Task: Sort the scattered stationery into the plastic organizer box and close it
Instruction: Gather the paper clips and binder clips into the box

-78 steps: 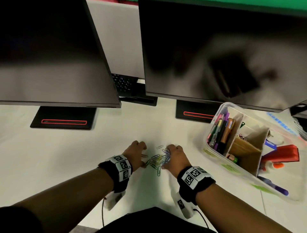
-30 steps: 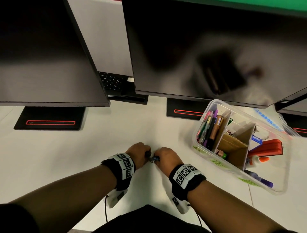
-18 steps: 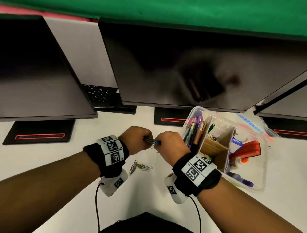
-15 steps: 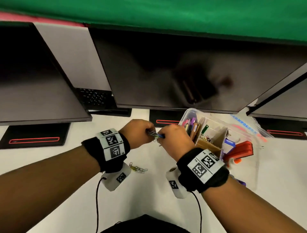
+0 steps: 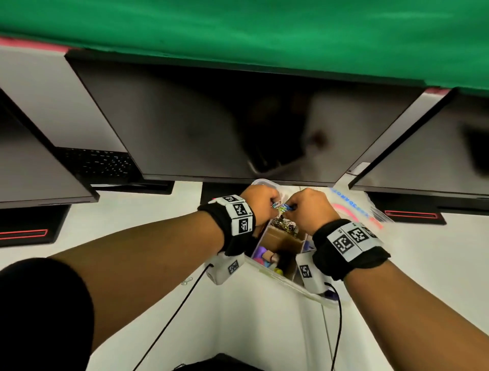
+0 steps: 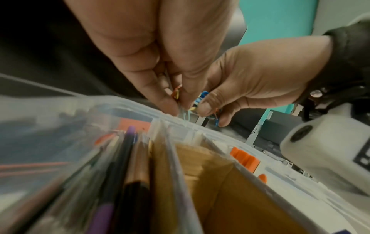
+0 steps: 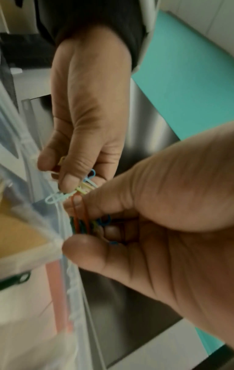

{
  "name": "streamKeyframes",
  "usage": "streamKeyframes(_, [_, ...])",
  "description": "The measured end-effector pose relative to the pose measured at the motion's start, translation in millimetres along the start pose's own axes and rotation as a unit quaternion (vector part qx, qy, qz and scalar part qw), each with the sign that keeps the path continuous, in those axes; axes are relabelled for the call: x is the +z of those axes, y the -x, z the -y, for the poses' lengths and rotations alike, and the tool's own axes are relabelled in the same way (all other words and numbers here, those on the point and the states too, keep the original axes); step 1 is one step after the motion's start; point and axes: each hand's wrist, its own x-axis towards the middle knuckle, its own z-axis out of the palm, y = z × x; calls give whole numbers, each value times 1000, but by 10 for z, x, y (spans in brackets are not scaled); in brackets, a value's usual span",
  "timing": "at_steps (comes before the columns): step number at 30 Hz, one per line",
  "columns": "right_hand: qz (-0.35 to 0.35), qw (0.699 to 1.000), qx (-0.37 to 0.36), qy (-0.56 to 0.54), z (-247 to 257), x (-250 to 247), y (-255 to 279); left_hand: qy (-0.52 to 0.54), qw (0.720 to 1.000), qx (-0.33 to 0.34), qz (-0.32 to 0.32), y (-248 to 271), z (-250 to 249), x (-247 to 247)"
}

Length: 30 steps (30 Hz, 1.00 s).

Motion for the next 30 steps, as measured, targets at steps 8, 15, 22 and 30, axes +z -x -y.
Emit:
streamKeyframes(8, [59, 998, 29, -11, -236, 99, -72, 53, 992, -57, 95, -85, -92, 219])
streamKeyframes(15, [54, 997, 19, -44, -151, 81, 21, 15, 999, -32, 30, 64, 40, -11])
streamKeyframes(22, [24, 988, -107, -109, 615, 166, 363, 4, 997, -67, -38, 547, 701, -381])
streamKeyframes(30, [192, 967, -167, -29, 1175, 1256, 460, -101, 966, -185, 149, 1259, 1760, -299])
